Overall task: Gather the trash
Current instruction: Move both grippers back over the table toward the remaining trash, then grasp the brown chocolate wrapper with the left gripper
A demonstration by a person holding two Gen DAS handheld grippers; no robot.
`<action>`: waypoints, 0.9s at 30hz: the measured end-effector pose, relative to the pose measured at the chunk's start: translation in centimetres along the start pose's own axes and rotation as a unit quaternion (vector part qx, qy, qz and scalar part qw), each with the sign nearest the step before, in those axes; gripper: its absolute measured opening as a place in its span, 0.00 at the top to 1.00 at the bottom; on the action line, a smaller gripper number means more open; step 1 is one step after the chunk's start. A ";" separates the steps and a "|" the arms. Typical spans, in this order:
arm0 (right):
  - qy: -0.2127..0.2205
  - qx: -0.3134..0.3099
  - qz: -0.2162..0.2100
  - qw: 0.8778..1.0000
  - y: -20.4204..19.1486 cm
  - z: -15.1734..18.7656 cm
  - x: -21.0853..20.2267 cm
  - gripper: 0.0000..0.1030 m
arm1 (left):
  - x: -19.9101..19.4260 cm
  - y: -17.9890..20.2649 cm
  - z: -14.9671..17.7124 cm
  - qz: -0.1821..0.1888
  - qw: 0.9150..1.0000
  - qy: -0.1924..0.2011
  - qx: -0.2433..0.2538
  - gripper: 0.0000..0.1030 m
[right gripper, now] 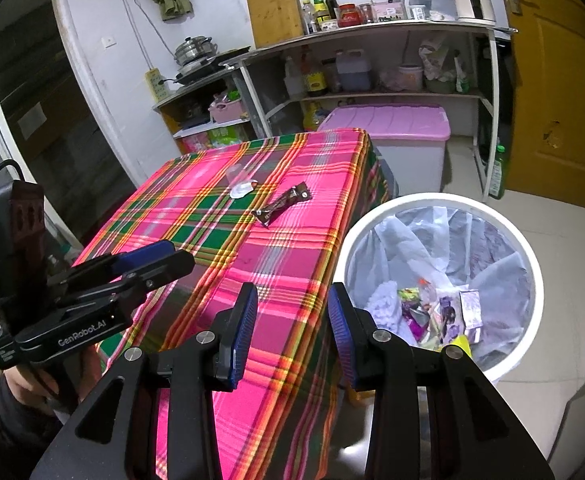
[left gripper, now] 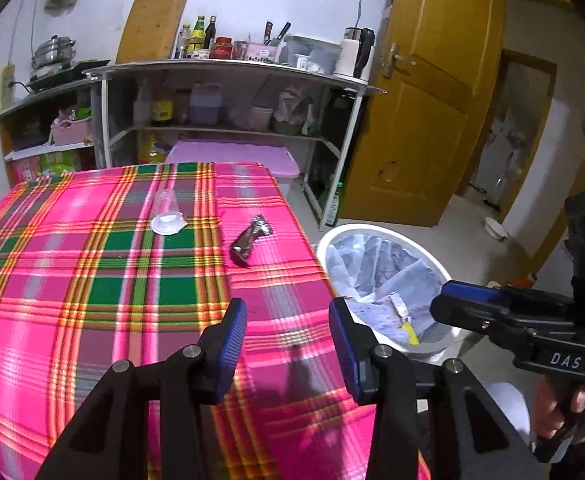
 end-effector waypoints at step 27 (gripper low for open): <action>-0.018 0.018 0.003 1.000 2.6 -2.0 4.8 0.63 | 12.6 -3.6 -4.1 -0.021 0.996 -0.075 0.042 0.59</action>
Point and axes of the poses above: each gripper's, at about its wrist camera, not at the fingertips, and x roughly the way its jaws point, y to its right, z to its underside, the point moved 1 cm from there along x, roughly the way its jaws point, and after that the axes turned 3 degrees about y, right-handed, at the moved point
